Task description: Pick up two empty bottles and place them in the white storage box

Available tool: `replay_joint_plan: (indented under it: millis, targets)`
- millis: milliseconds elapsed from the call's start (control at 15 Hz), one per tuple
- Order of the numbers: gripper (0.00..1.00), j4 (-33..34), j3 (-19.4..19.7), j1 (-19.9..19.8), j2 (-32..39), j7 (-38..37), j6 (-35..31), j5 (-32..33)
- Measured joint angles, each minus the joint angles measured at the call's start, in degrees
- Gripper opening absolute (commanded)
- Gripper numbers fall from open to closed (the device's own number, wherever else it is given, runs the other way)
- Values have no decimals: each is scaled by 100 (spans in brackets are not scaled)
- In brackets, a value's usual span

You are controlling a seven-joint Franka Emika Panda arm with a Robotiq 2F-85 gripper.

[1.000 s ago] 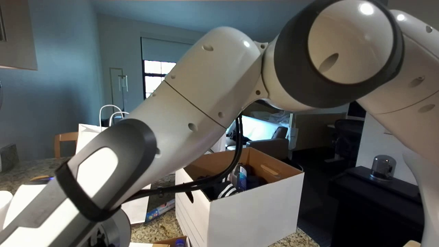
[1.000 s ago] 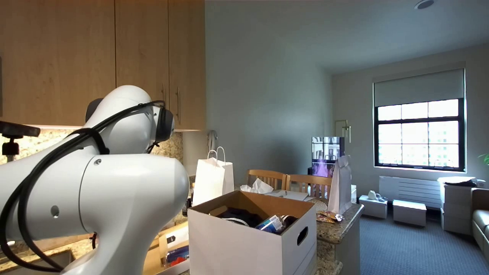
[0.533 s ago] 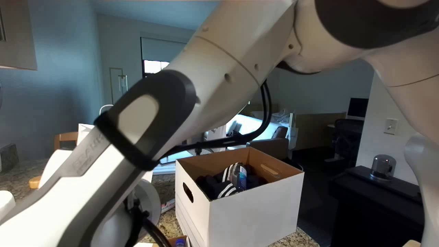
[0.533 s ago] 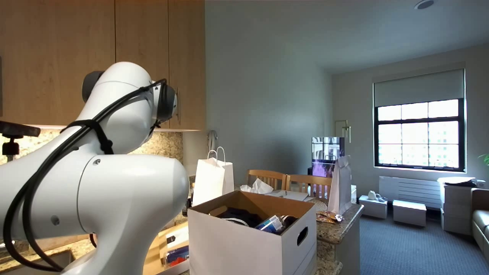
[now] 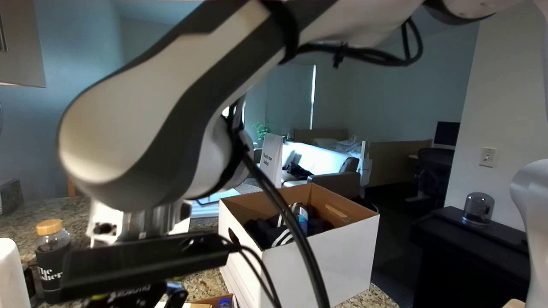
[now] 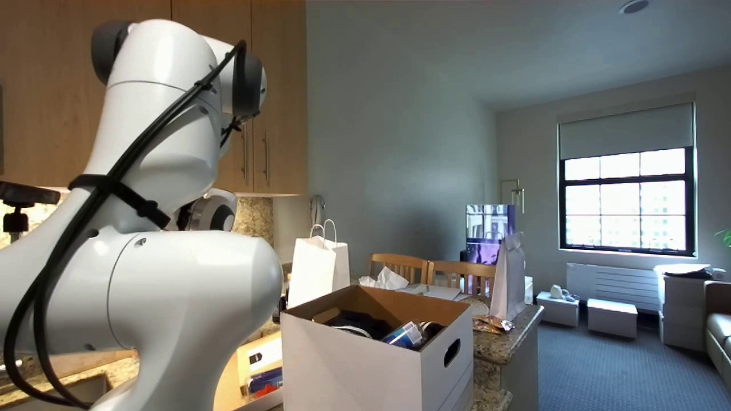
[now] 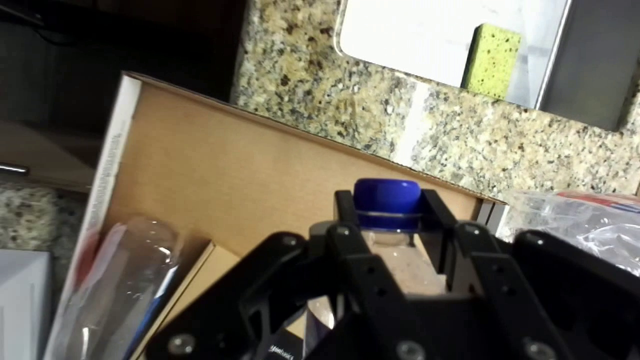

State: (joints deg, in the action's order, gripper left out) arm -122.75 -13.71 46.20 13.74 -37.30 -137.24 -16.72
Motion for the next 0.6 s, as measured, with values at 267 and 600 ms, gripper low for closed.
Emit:
replay_joint_plan:
  millis: [267,600]
  targets:
    - [15,-486,-18,-526,-1244,0,714,40]
    - [15,-1145,-11,-1462,-2807,24,1280,-191]
